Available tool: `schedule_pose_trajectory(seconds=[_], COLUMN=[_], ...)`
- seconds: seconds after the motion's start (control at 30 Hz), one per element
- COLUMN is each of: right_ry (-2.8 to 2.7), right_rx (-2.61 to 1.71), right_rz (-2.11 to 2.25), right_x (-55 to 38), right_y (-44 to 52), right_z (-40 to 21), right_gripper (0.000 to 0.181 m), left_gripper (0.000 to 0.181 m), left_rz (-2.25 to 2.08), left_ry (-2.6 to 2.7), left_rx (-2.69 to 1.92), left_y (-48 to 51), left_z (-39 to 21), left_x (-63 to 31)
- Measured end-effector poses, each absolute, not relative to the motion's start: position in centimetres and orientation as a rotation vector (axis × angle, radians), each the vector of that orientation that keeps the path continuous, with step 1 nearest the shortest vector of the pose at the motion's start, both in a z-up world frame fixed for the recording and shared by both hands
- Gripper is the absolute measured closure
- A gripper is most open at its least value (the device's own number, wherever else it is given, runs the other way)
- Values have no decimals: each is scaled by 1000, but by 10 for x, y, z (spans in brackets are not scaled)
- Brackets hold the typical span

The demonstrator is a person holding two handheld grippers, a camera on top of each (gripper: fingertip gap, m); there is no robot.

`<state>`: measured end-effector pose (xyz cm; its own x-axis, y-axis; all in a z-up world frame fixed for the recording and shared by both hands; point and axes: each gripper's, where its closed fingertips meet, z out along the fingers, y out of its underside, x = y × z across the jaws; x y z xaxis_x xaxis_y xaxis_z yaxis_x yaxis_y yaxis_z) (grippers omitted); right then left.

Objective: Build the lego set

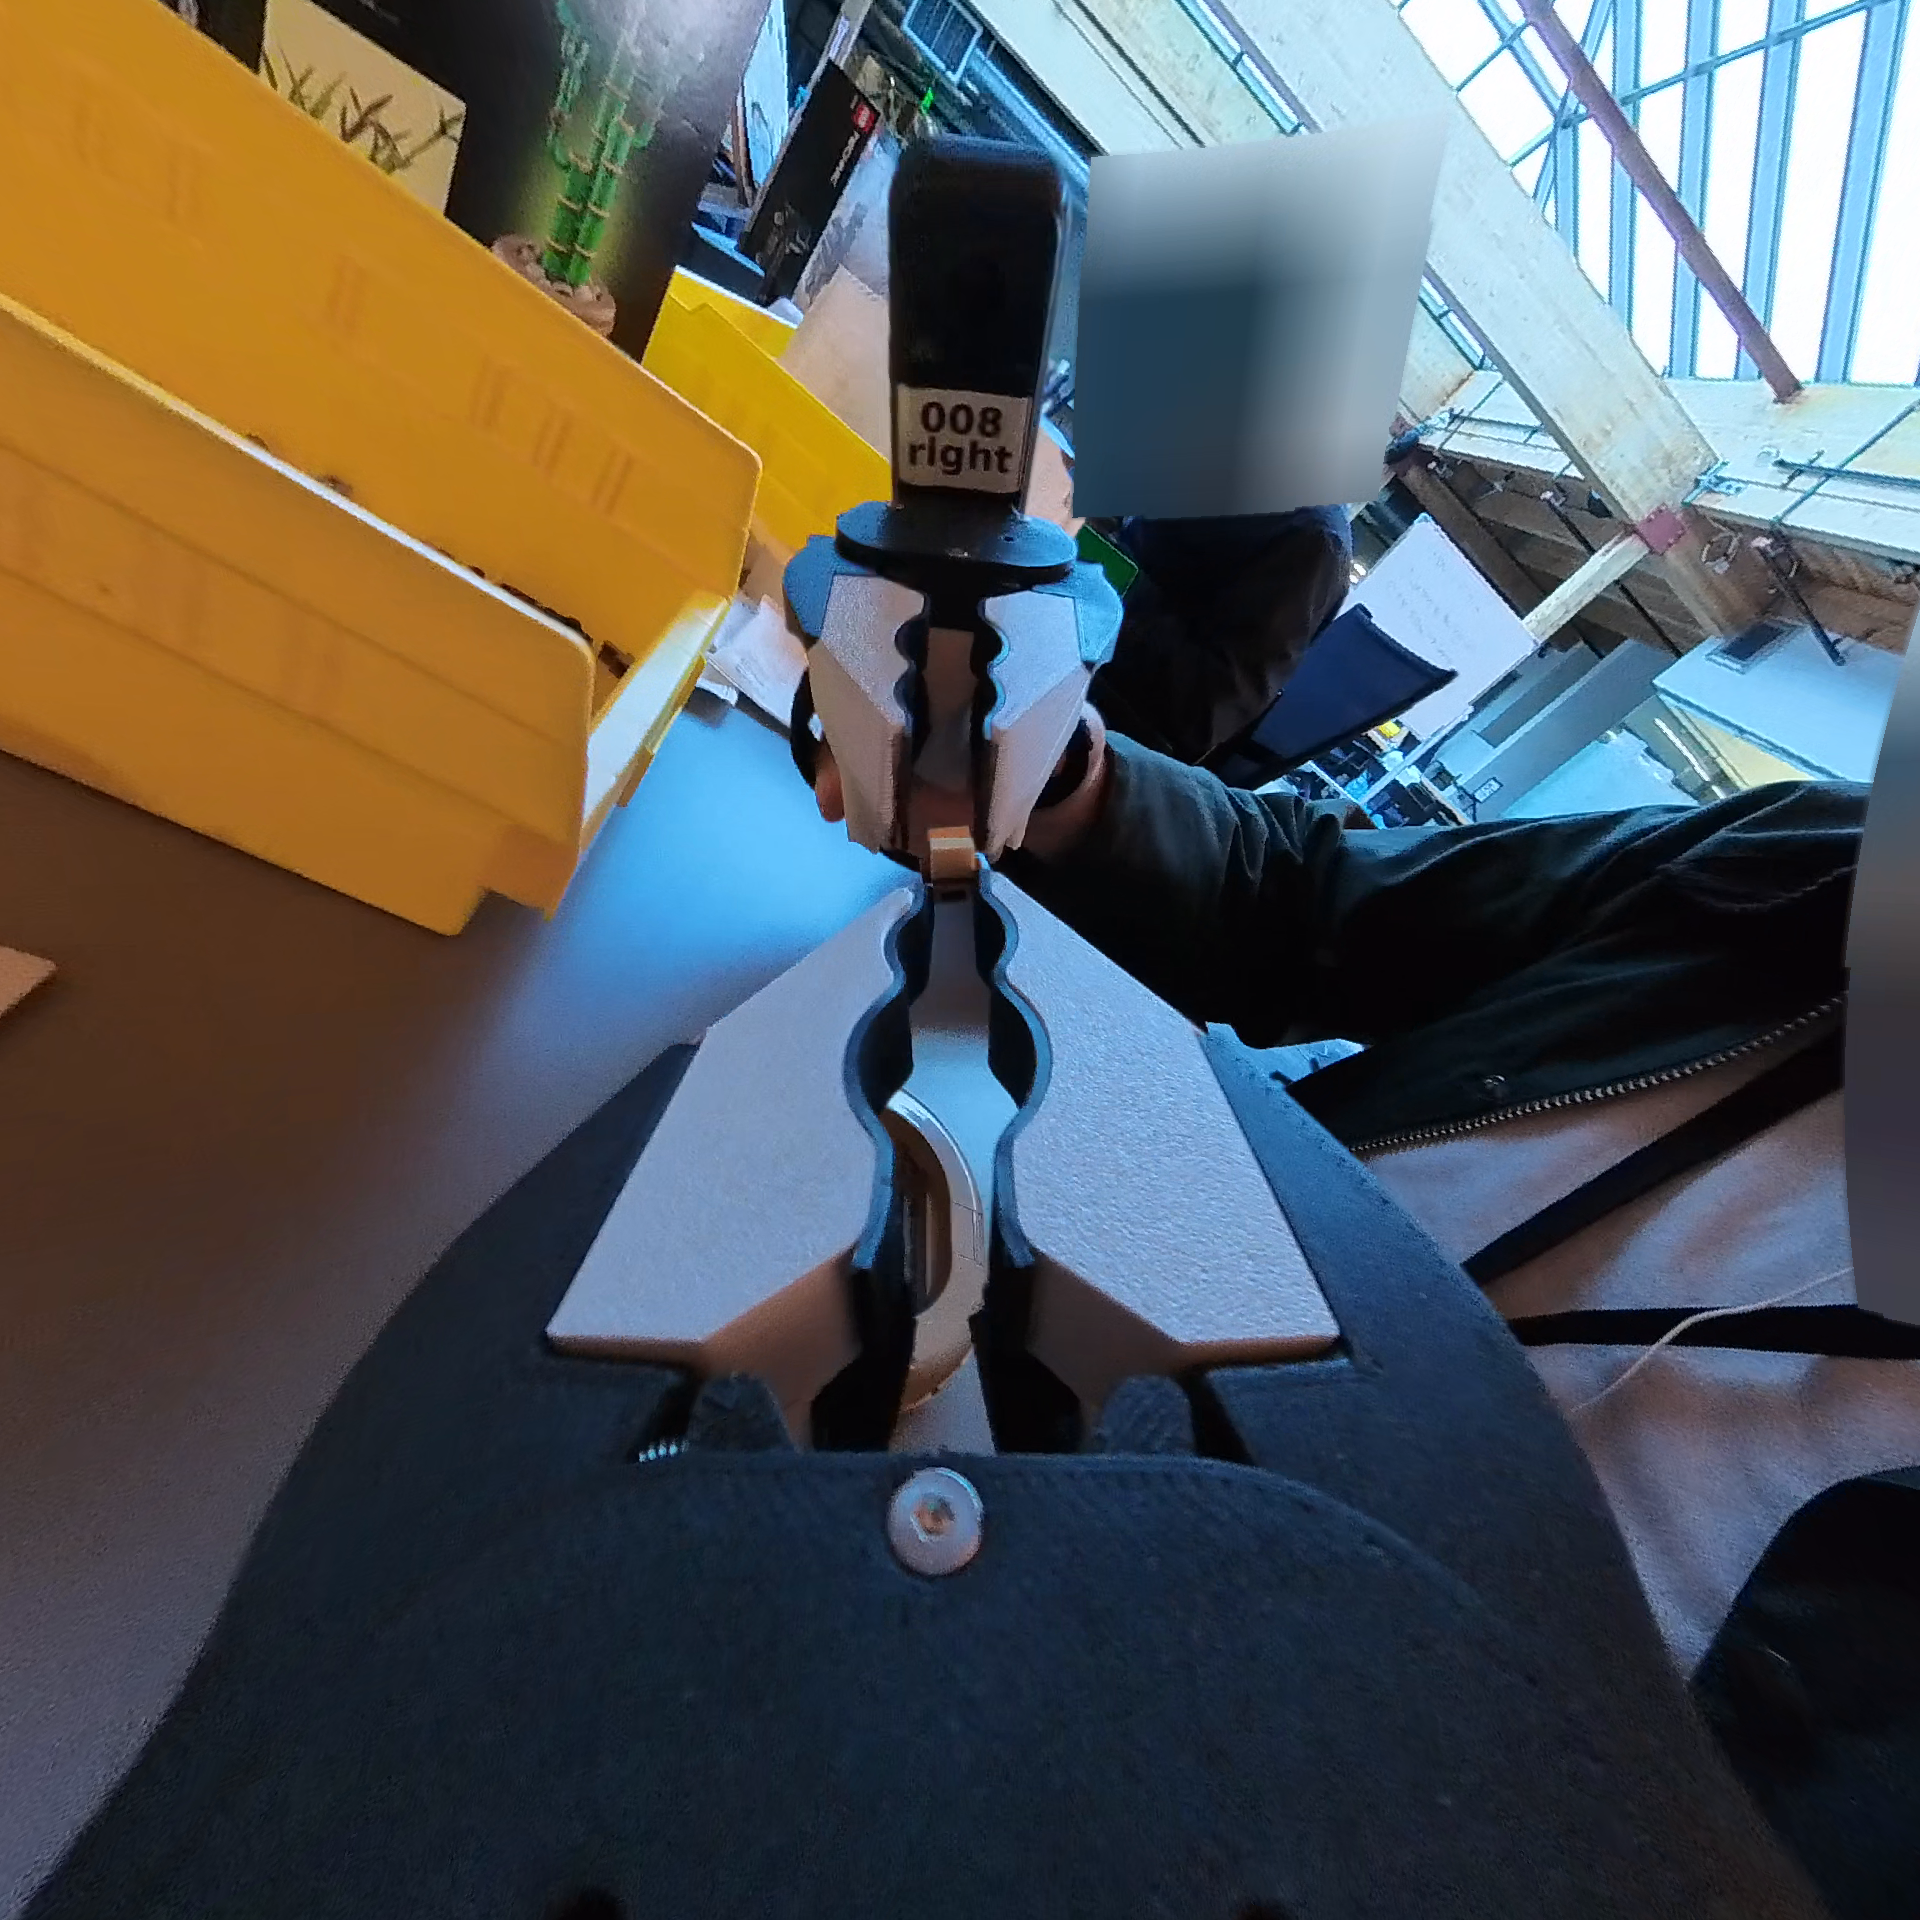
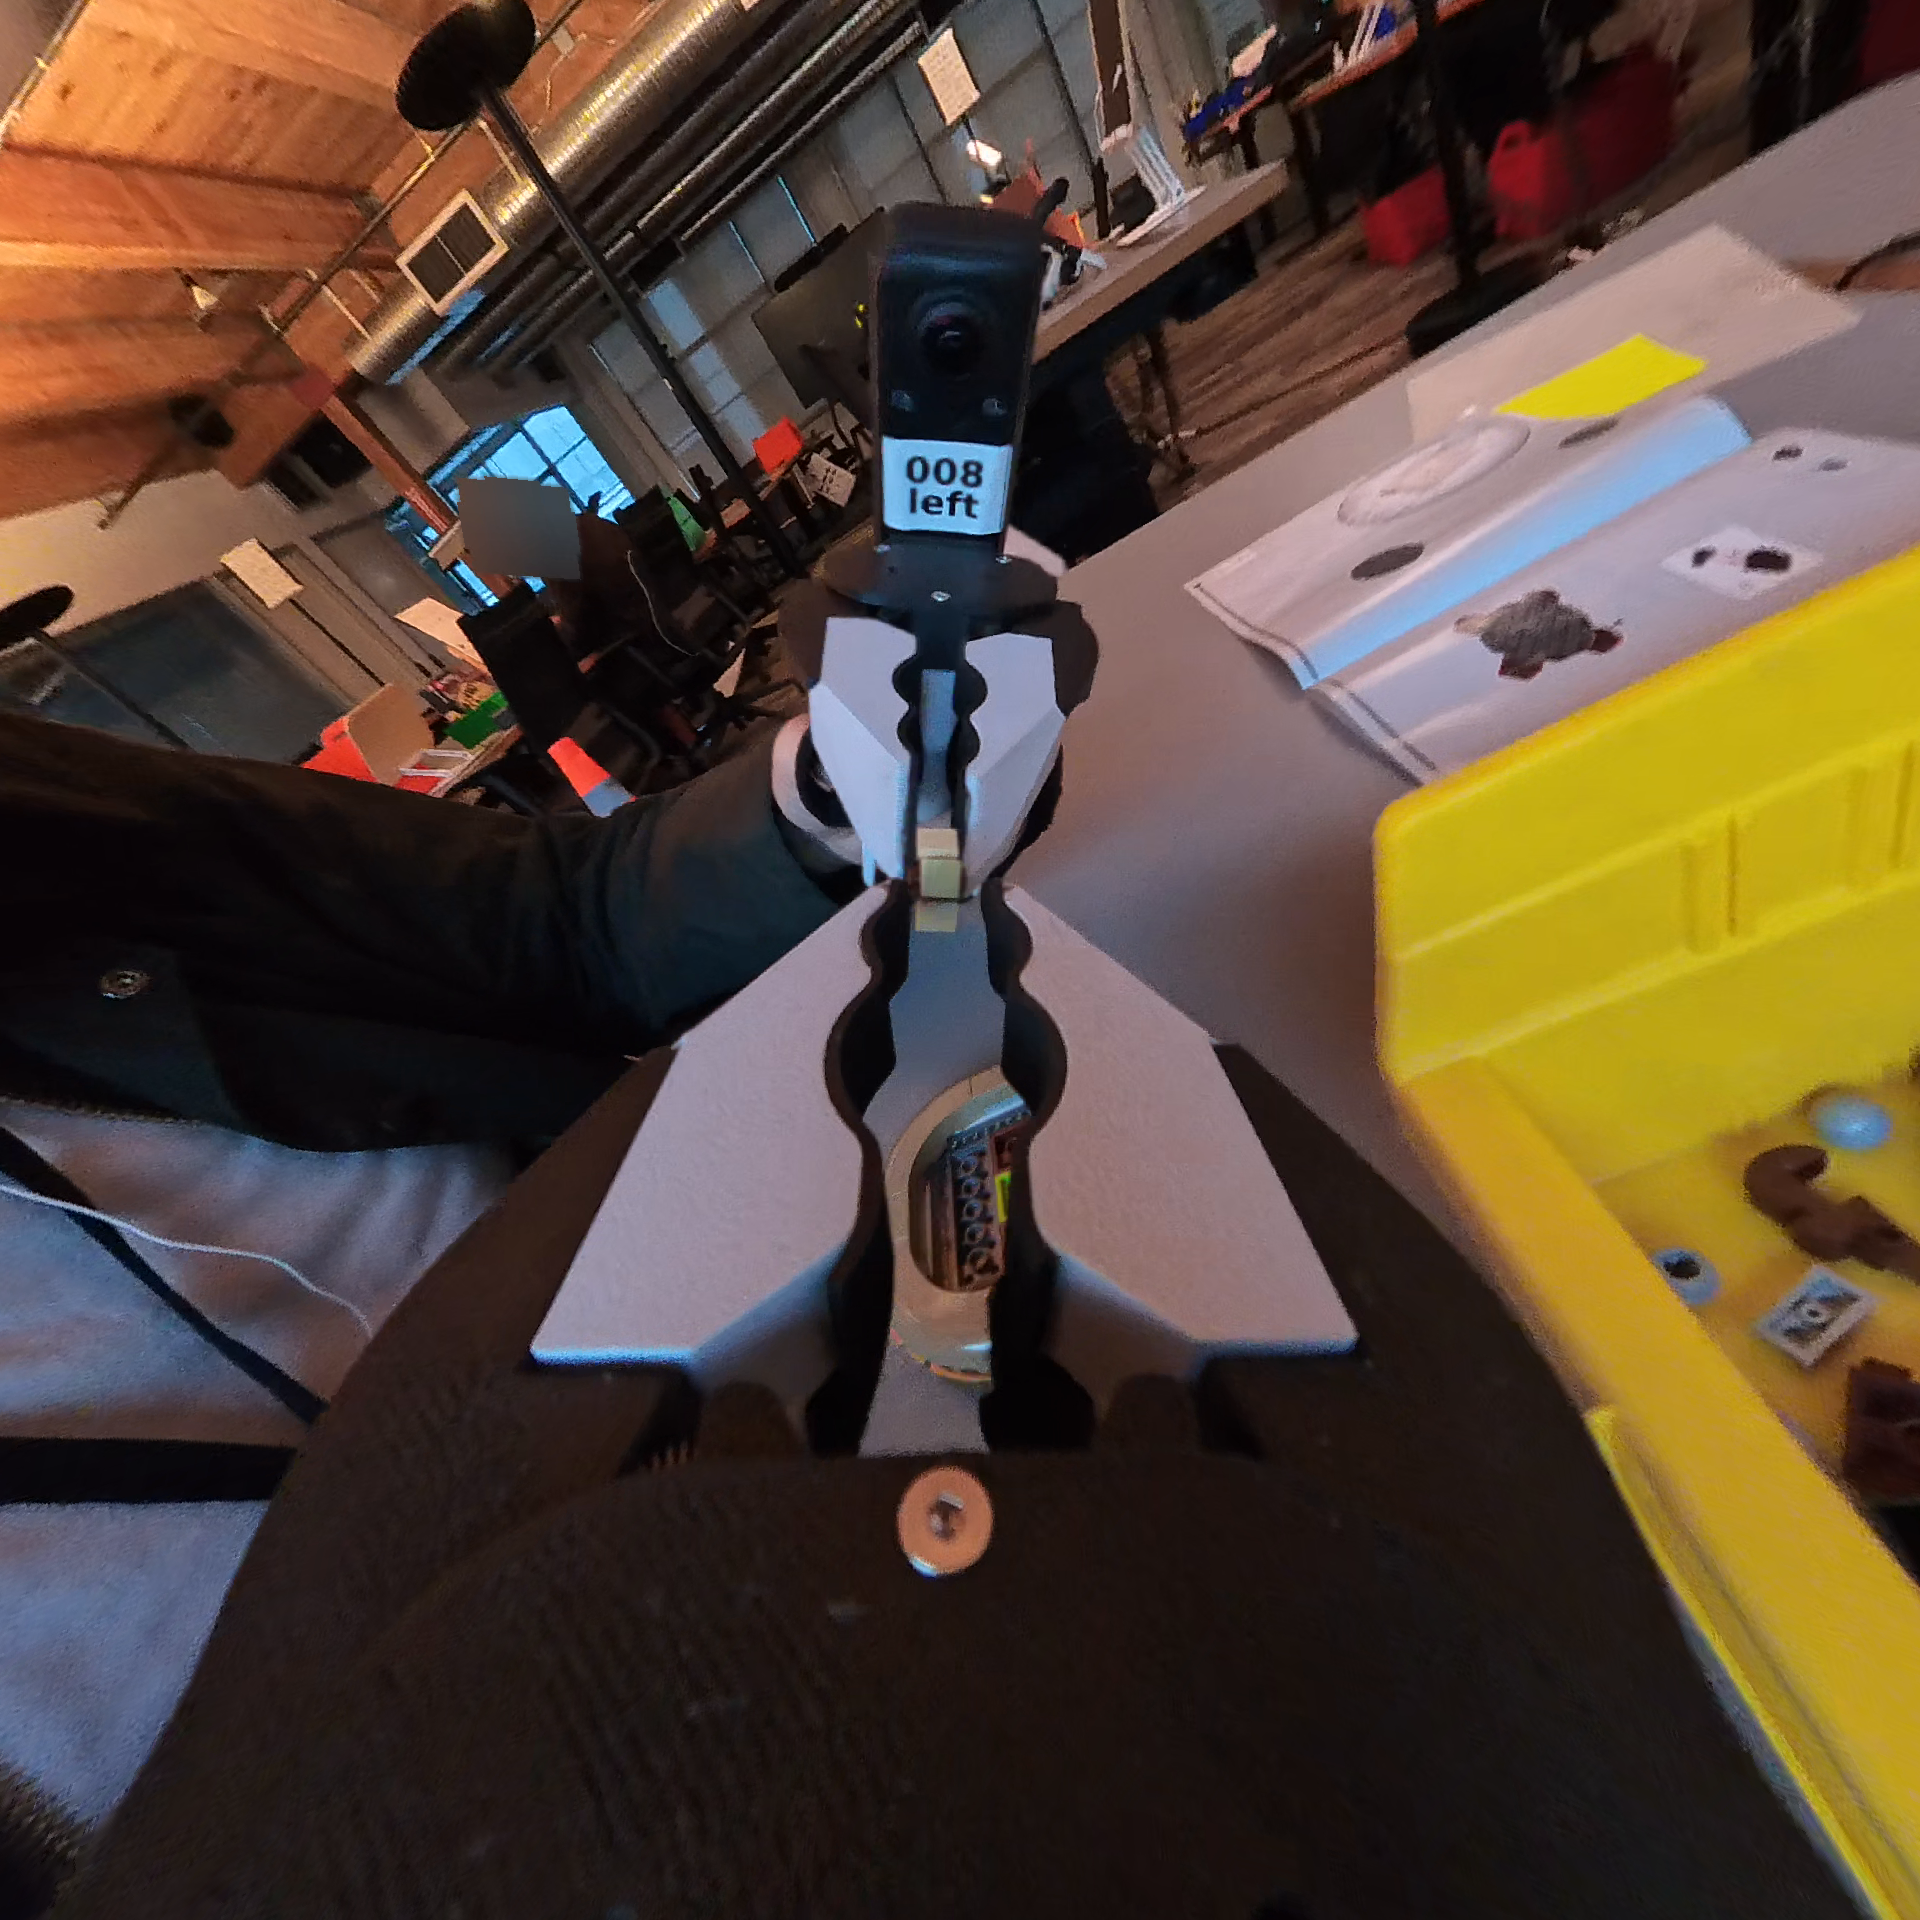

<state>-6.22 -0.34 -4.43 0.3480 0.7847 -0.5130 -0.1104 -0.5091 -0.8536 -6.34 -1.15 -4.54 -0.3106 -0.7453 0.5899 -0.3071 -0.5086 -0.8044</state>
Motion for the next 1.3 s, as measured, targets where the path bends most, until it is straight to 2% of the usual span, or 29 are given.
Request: schedule_pose_trajectory(seconds=[0.33,0.4,0.43,0.53,0.6,0.93,1.13,1.3], right_ry=[-566,-551,-546,-543,-553,-557,-512,-535], right_rx=[-1766,-1769,-1772,-1773,-1778,-1749,-1746,-1763], right_rz=[1406,1418,1414,1398,1385,1428,1491,1476], right_x=[-65,-64,-64,-64,-65,-66,-64,-68], right_y=[-5,-4,-3,-2,-2,-5,-4,-6], right_z=[-45,-45,-46,-46,-48,-44,-42,-45], right_gripper=[176,176,176,176,176,176,170,173], left_gripper=[174,152,149,156,171,172,171,172], left_rz=[-1860,-1792,-1771,-1764,-1773,-1803,-1851,-1838], left_ry=[1327,1303,1305,1326,1326,1354,1326,1342], left_rx=[-1572,-1582,-1586,-1580,-1559,-1564,-1595,-1587], left_y=[-11,-5,-5,-8,-10,-14,-13,-15], left_z=[-46,-48,-49,-51,-48,-45,-45,-46], left_x=[-62,-59,-58,-57,-56,-60,-60,-59])
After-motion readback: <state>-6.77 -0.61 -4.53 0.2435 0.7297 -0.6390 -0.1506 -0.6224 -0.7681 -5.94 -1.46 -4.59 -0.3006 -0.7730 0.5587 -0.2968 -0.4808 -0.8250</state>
